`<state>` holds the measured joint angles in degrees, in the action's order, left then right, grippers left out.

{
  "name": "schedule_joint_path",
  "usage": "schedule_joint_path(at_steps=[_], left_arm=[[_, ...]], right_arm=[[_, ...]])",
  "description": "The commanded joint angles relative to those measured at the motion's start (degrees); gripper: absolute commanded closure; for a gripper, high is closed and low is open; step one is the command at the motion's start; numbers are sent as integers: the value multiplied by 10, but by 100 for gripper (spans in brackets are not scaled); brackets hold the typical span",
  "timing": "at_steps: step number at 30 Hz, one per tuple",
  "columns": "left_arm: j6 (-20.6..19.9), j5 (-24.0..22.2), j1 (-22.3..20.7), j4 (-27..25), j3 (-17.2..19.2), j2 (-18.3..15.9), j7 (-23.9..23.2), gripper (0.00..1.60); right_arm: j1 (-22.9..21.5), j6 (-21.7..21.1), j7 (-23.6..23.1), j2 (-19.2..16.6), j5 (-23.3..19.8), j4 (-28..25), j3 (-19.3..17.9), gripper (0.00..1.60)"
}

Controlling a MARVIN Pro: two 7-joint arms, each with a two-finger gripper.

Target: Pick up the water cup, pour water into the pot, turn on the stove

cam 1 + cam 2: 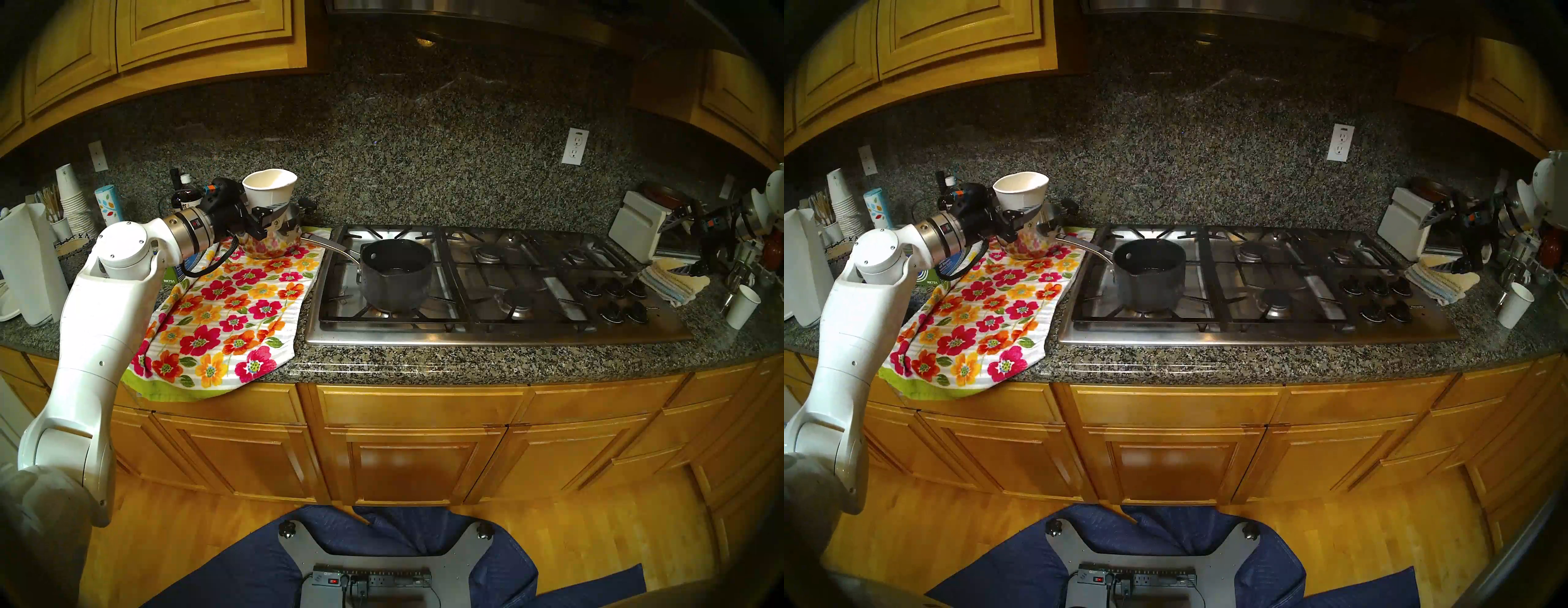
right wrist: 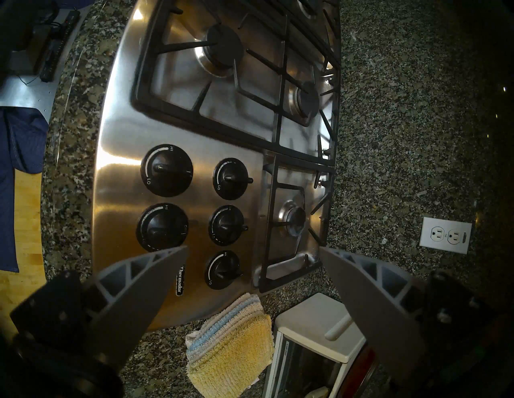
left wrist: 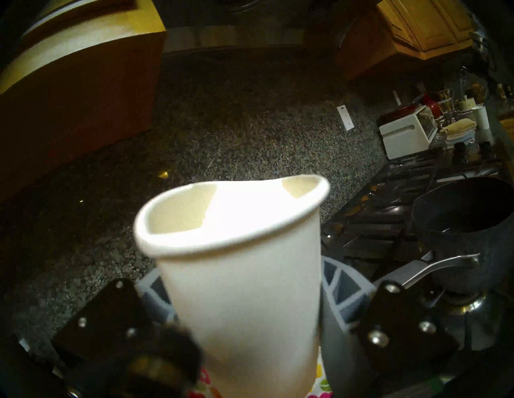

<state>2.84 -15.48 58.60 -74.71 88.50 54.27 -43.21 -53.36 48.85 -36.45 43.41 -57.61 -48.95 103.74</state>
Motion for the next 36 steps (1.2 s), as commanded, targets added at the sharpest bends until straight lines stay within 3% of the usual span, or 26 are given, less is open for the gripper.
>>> schedule_joint_path(at_steps=[1,9,21,26,36], left_arm=[[52,15,16,-9,23,5,46,94],[94,48,24,37,26,9,87,96],[130,37,25,100,46,22,91,93],[97,-6,-5,143,61,31,69,93],[94,-14,-31,202,57,34,35,92]], right_arm=[[-15,1,5,5,-2,12,-4,0],[-15,1,5,5,-2,12,-4,0],[-15,1,5,5,-2,12,-4,0],[-15,1,4,5,-2,12,-4,0],[-15,1,4,5,-2,12,-4,0]])
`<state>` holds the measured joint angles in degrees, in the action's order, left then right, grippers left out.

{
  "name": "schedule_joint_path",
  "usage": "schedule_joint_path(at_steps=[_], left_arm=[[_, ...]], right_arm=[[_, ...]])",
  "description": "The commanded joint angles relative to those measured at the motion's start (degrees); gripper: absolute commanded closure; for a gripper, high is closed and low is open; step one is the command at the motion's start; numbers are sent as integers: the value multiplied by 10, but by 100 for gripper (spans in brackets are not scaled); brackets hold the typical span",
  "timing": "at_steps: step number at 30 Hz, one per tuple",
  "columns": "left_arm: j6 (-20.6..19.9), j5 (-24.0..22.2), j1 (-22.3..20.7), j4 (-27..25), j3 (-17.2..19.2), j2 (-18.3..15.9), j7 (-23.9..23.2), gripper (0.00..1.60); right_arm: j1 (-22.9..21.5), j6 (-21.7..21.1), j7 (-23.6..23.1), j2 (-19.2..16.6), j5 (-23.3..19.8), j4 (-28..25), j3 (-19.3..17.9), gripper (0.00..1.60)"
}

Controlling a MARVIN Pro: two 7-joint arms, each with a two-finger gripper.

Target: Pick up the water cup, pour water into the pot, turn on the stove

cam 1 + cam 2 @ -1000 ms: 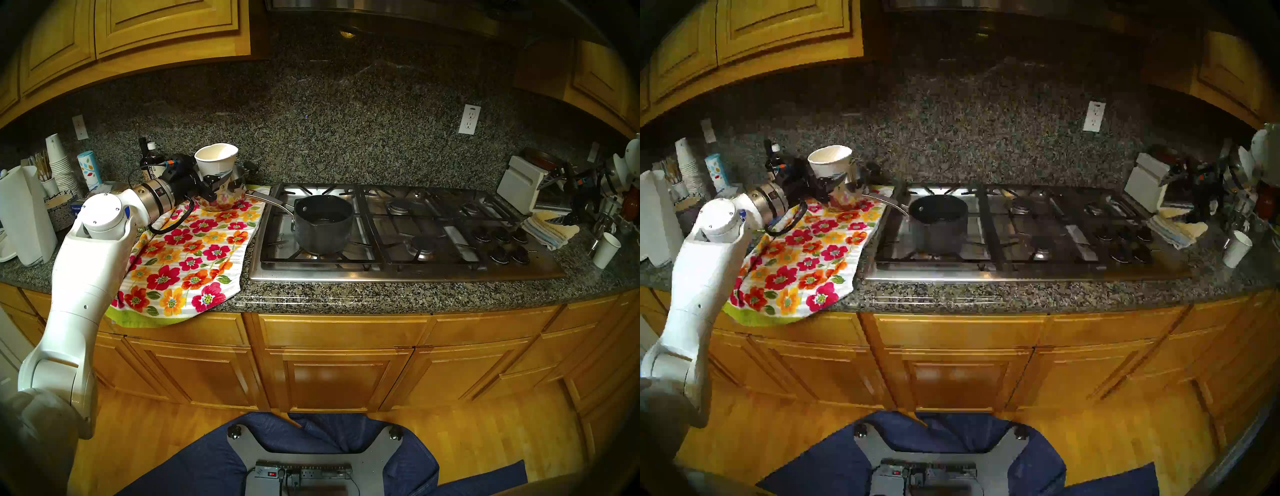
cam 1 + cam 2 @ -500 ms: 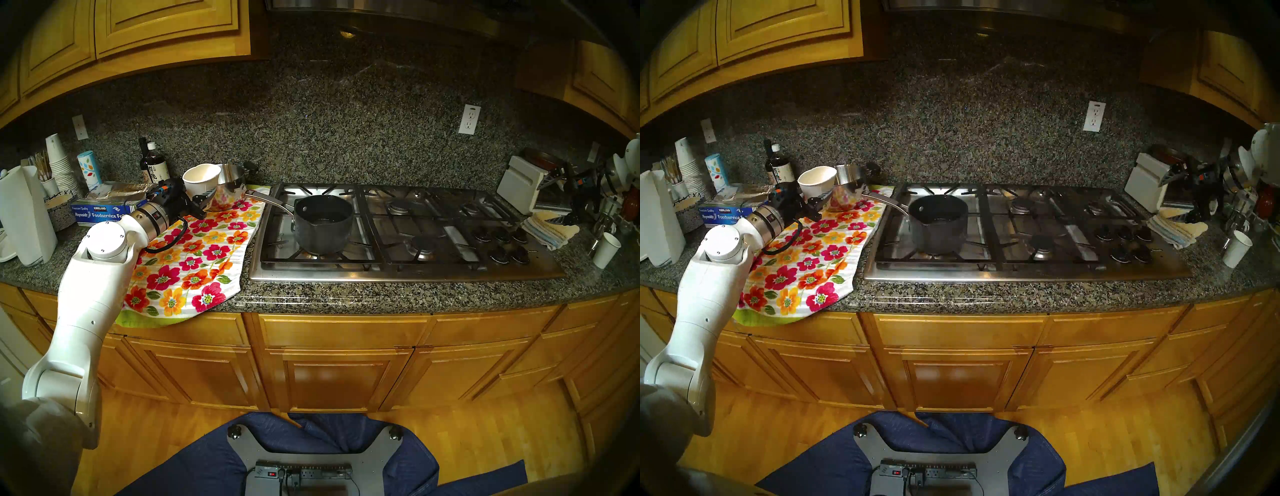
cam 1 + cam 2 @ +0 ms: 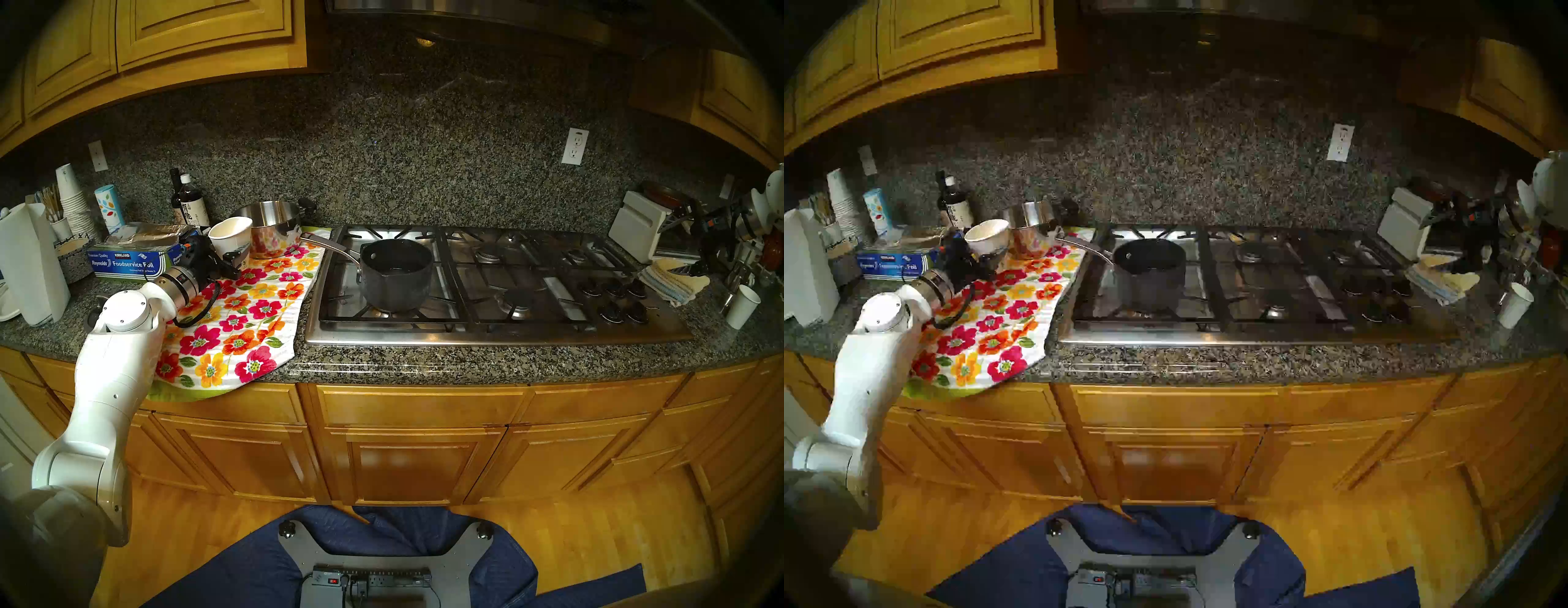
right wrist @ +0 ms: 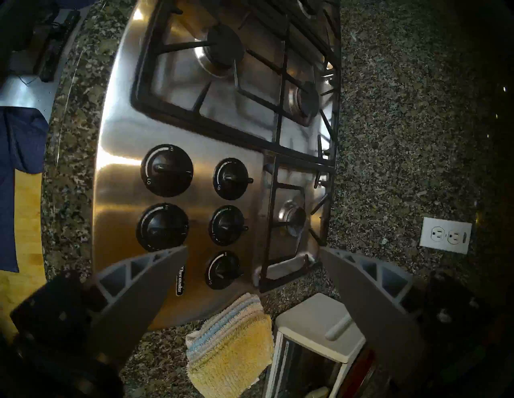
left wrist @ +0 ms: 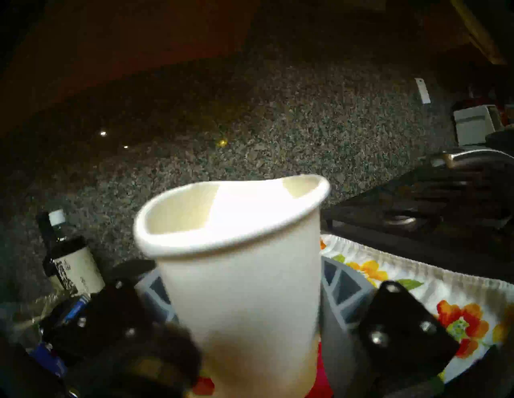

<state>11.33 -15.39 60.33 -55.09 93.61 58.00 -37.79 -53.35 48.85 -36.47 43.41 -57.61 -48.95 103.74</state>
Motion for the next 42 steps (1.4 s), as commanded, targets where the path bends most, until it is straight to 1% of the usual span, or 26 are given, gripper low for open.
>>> schedule_joint_path(at_steps=[1,5,11,13,17,24,29,38,42], left_arm=[[9,-15,-50,10,5,-4,-24,92],[12,-22,-52,22,5,-2,-45,91],[4,-34,-54,37,8,-2,-73,90],[0,-36,-52,39,10,-3,-79,92],[-4,-39,-44,35,13,-7,-88,92],[-12,-48,-17,15,28,-16,-99,90],[-22,-52,18,-16,40,-20,-107,90],[-26,-51,49,-42,51,-20,-106,87],[-25,-49,59,-41,54,-16,-105,87]], right_arm=[[-15,1,5,6,-2,12,-4,0],[-15,1,5,5,-2,12,-4,0],[-15,1,5,5,-2,12,-4,0],[-15,1,5,5,-2,12,-4,0],[-15,1,5,5,-2,12,-4,0],[-15,1,5,5,-2,12,-4,0],[-15,1,5,5,-2,12,-4,0],[-15,1,5,5,-2,12,-4,0],[-16,1,5,5,-2,12,-4,0]])
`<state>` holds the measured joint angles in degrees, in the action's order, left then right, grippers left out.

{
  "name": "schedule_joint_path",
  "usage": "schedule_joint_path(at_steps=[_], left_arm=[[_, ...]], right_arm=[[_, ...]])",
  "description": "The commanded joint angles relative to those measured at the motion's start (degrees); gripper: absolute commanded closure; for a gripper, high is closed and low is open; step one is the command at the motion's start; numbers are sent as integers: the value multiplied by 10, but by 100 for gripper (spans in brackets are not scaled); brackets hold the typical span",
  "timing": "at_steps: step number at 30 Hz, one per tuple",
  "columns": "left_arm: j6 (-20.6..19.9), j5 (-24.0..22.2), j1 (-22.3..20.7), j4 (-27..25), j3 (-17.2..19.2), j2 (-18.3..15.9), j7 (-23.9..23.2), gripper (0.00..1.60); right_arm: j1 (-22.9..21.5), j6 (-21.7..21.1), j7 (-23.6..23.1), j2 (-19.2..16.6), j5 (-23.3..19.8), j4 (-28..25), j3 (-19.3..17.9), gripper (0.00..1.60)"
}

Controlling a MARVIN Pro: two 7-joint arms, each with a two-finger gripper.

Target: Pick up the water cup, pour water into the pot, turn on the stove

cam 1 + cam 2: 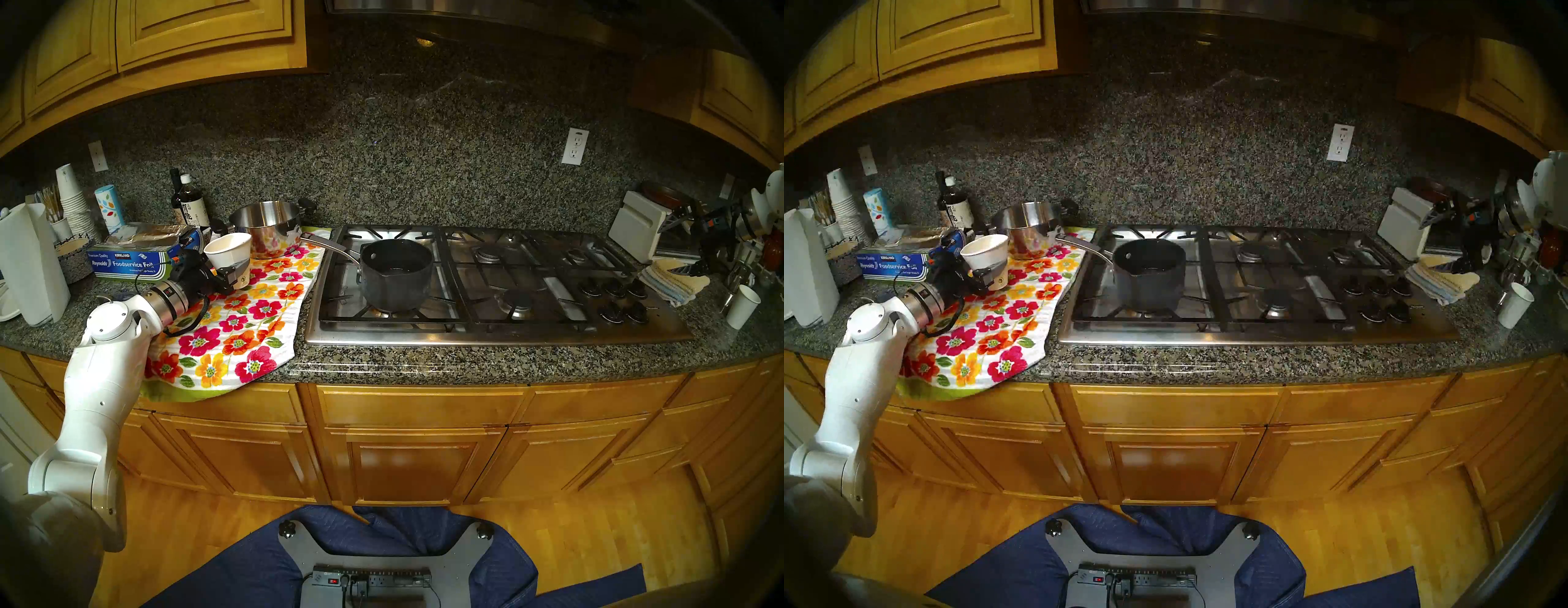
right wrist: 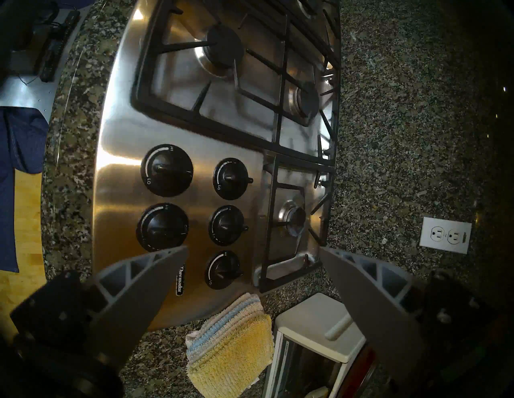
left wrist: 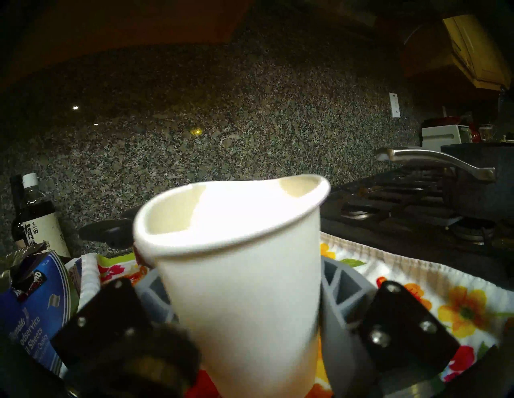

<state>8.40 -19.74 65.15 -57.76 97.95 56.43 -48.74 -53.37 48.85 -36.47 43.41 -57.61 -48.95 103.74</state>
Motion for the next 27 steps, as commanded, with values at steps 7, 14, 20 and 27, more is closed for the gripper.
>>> schedule_joint_path(at_steps=[7,14,20,27], left_arm=[[5,-20,19,-4,19,8,-1,85],[5,-23,37,-5,22,6,-12,84],[6,-17,60,-18,21,4,-17,87],[6,-14,82,-38,23,2,-19,86]], right_arm=[[-15,1,5,5,-2,12,-4,0],[-15,1,5,5,-2,12,-4,0],[-15,1,5,5,-2,12,-4,0],[-15,1,5,5,-2,12,-4,0]])
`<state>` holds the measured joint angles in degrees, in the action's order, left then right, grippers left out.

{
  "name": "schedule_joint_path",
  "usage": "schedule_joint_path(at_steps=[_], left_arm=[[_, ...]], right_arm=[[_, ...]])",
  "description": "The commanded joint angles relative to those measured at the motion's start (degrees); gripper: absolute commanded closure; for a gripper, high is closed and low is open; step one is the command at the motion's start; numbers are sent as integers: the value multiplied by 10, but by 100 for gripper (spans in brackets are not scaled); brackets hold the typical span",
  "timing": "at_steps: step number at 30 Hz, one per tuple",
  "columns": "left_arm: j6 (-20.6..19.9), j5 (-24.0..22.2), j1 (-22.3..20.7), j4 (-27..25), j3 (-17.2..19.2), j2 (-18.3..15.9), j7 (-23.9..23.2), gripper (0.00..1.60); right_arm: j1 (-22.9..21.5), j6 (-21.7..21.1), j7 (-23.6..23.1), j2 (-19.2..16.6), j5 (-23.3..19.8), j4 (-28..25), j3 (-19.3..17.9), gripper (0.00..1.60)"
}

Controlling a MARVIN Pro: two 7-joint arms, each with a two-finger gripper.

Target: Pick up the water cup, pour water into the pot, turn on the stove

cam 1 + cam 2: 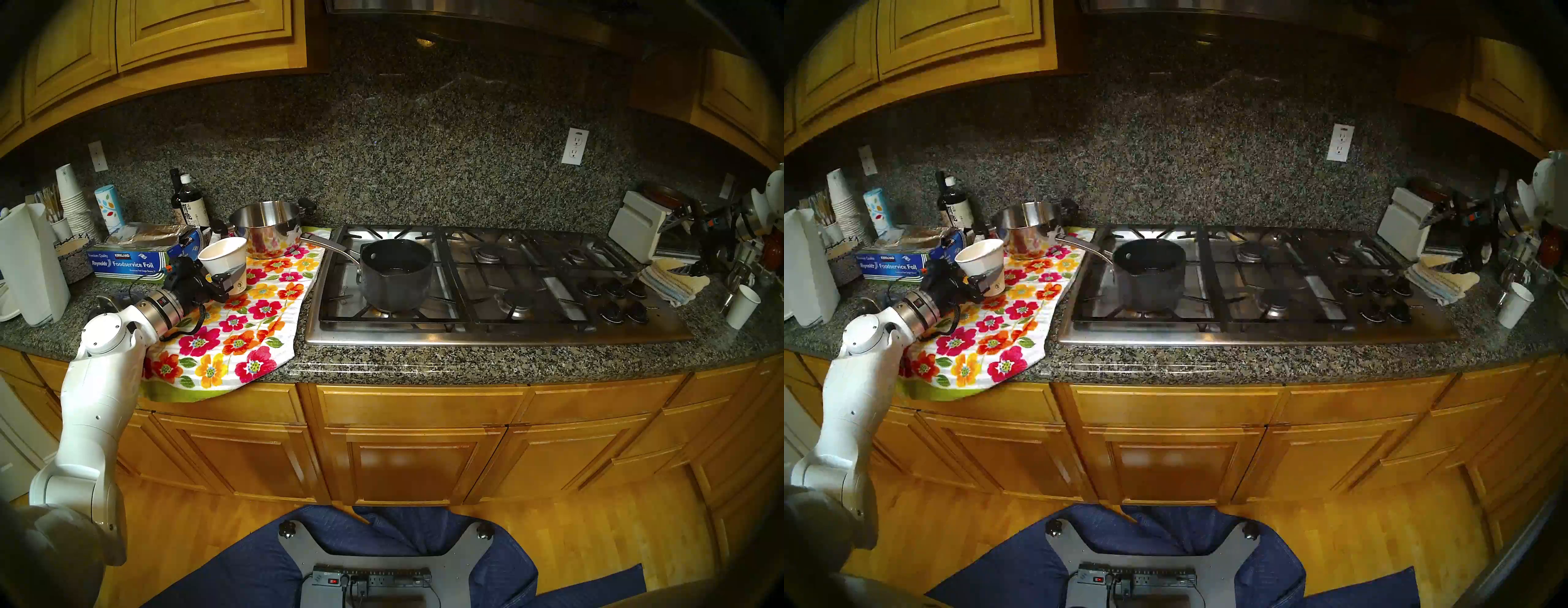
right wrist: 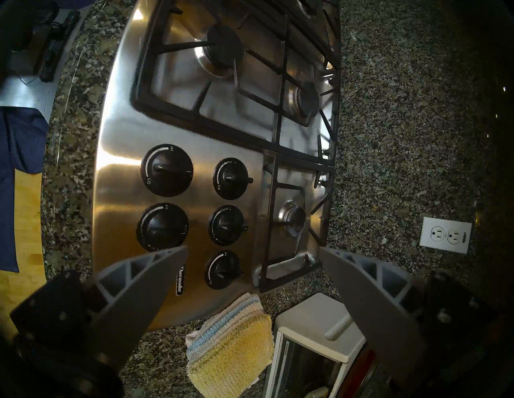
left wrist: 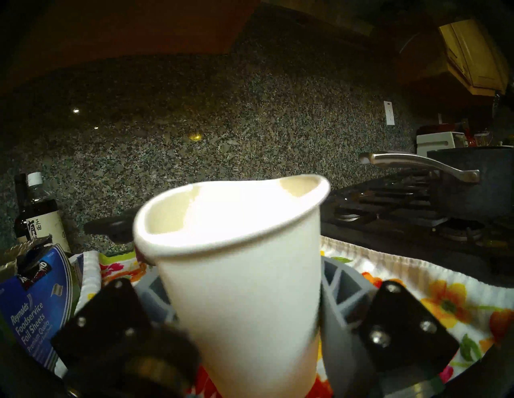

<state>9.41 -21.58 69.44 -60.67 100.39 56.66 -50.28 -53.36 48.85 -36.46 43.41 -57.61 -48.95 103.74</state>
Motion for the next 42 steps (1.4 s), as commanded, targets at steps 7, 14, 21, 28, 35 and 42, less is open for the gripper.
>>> schedule_joint_path(at_steps=[7,14,21,28,35,42], left_arm=[[-6,13,49,-15,-3,0,-2,85],[-6,18,52,-15,-3,0,-2,83],[-7,20,53,-15,-2,2,-2,53],[-5,19,53,-10,0,3,-2,23],[-2,19,54,-4,4,3,-1,0],[-1,21,57,-2,8,2,0,0]], right_arm=[[-15,1,5,5,-2,12,-4,0],[-15,1,5,5,-2,12,-4,0],[-15,1,5,5,-2,12,-4,0],[-15,1,5,5,-2,12,-4,0],[-15,1,5,5,-2,12,-4,0],[-15,1,4,5,-2,12,-4,0]])
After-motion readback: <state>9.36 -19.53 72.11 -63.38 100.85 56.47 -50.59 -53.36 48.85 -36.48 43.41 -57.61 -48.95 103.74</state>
